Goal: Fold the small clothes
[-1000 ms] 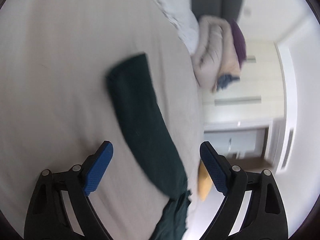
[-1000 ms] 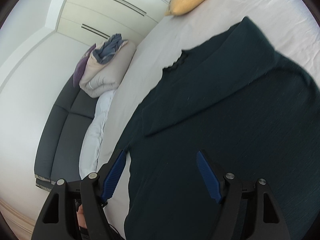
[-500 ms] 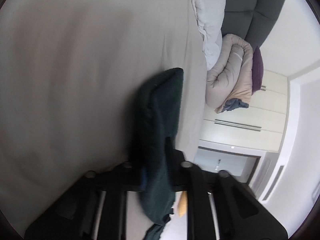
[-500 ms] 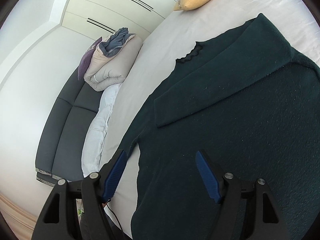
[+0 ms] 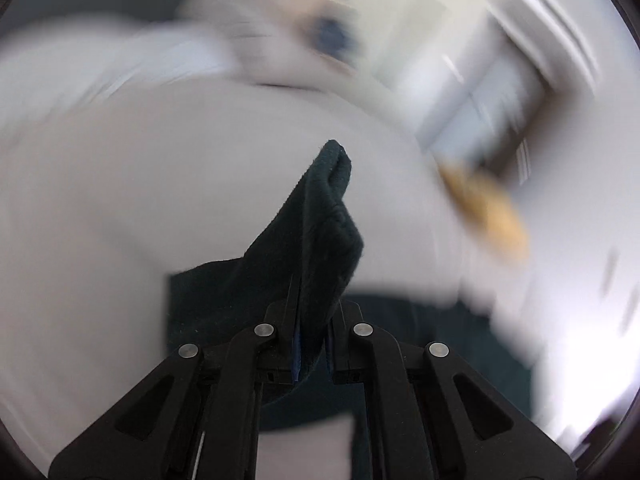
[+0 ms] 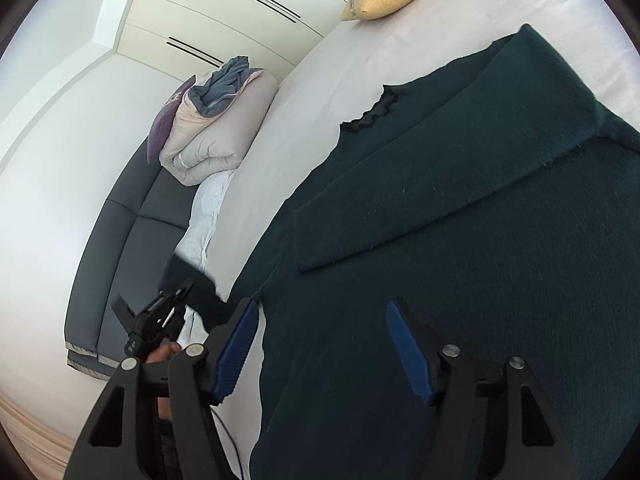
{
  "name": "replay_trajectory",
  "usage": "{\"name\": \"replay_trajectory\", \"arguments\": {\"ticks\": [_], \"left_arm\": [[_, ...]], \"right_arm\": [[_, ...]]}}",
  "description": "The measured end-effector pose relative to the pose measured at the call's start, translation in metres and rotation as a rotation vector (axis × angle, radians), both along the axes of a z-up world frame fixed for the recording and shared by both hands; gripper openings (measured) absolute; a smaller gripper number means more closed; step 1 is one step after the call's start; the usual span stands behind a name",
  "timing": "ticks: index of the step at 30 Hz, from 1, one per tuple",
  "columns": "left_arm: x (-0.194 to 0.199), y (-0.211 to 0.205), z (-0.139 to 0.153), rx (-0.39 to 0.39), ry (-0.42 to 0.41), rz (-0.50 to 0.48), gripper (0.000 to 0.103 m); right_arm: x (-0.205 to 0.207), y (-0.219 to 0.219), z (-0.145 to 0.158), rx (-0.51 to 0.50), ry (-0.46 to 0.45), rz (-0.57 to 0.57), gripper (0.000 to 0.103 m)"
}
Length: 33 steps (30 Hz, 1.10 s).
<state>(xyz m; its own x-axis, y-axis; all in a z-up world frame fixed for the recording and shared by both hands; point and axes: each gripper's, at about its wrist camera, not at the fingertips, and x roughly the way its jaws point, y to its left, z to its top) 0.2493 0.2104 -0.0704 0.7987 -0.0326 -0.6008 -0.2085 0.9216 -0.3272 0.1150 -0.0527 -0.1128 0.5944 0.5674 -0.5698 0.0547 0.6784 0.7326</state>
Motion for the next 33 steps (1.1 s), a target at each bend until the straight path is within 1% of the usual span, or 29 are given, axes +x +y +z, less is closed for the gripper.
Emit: {"name": "replay_trajectory", "arguments": {"ticks": [1, 2, 3, 4, 5, 7, 8, 11, 13, 15, 17, 19, 23, 24, 25, 26, 27, 28, 30, 33], "left_arm": [[0.004, -0.045, -0.006, 0.125, 0.022, -0.090, 0.007], [0.003, -0.082, -0.015, 0.230, 0.034, -0.158, 0.007], [0.001, -0.101, -0.021, 0.278, 0.040, -0.188, 0.007], [-0.003, -0.125, -0.032, 0.342, 0.050, -0.225, 0.007], [-0.009, -0.141, -0.042, 0.382, 0.057, -0.245, 0.007], [-0.018, -0.156, -0.057, 0.436, 0.063, -0.255, 0.007], [-0.021, -0.158, -0.062, 0.451, 0.060, -0.252, 0.007], [-0.028, -0.170, -0.065, 0.498, 0.038, -0.249, 0.007], [-0.030, -0.172, -0.073, 0.550, 0.031, -0.257, 0.007], [-0.018, -0.168, -0.074, 0.577, 0.032, -0.265, 0.007], [-0.016, -0.169, -0.076, 0.602, 0.028, -0.270, 0.007], [-0.017, -0.173, -0.072, 0.619, 0.026, -0.278, 0.007], [-0.016, -0.175, -0.077, 0.636, 0.024, -0.289, 0.007], [-0.025, -0.176, -0.077, 0.637, 0.024, -0.290, 0.007], [-0.026, -0.177, -0.078, 0.640, 0.024, -0.293, 0.007], [-0.026, -0.180, -0.077, 0.644, 0.023, -0.297, 0.007], [-0.026, -0.181, -0.077, 0.646, 0.025, -0.297, 0.007], [-0.025, -0.181, -0.078, 0.646, 0.030, -0.296, 0.007], [-0.024, -0.180, -0.077, 0.637, 0.031, -0.302, 0.008], [-0.027, -0.181, -0.070, 0.605, 0.031, -0.339, 0.010]], "right_arm": [[0.005, 0.002, 0.001, -0.003, -0.004, 0.008, 0.070], [0.013, 0.005, 0.001, -0.005, -0.002, 0.021, 0.070], [0.021, 0.008, 0.001, -0.003, 0.006, 0.038, 0.070], [0.031, 0.013, 0.000, 0.008, 0.018, 0.065, 0.070], [0.040, 0.017, -0.002, 0.021, 0.029, 0.087, 0.070], [0.061, 0.028, -0.006, 0.054, 0.043, 0.130, 0.070], [0.069, 0.033, -0.009, 0.076, 0.053, 0.148, 0.070], [0.098, 0.048, -0.021, 0.157, 0.095, 0.170, 0.070], [0.114, 0.061, -0.025, 0.212, 0.110, 0.198, 0.070], [0.127, 0.073, -0.027, 0.243, 0.126, 0.227, 0.070], [0.141, 0.086, -0.034, 0.252, 0.167, 0.265, 0.070], [0.152, 0.095, -0.043, 0.226, 0.225, 0.270, 0.070], [0.163, 0.109, -0.056, 0.190, 0.256, 0.298, 0.069], [0.164, 0.114, -0.058, 0.179, 0.258, 0.318, 0.059], [0.166, 0.120, -0.060, 0.173, 0.260, 0.346, 0.042], [0.166, 0.125, -0.062, 0.165, 0.260, 0.364, 0.034], [0.165, 0.128, -0.061, 0.139, 0.252, 0.376, 0.022], [0.164, 0.130, -0.059, 0.108, 0.236, 0.383, 0.012], [0.163, 0.128, -0.052, 0.077, 0.212, 0.381, 0.010], [0.162, 0.118, -0.039, 0.025, 0.179, 0.357, 0.009]]}}
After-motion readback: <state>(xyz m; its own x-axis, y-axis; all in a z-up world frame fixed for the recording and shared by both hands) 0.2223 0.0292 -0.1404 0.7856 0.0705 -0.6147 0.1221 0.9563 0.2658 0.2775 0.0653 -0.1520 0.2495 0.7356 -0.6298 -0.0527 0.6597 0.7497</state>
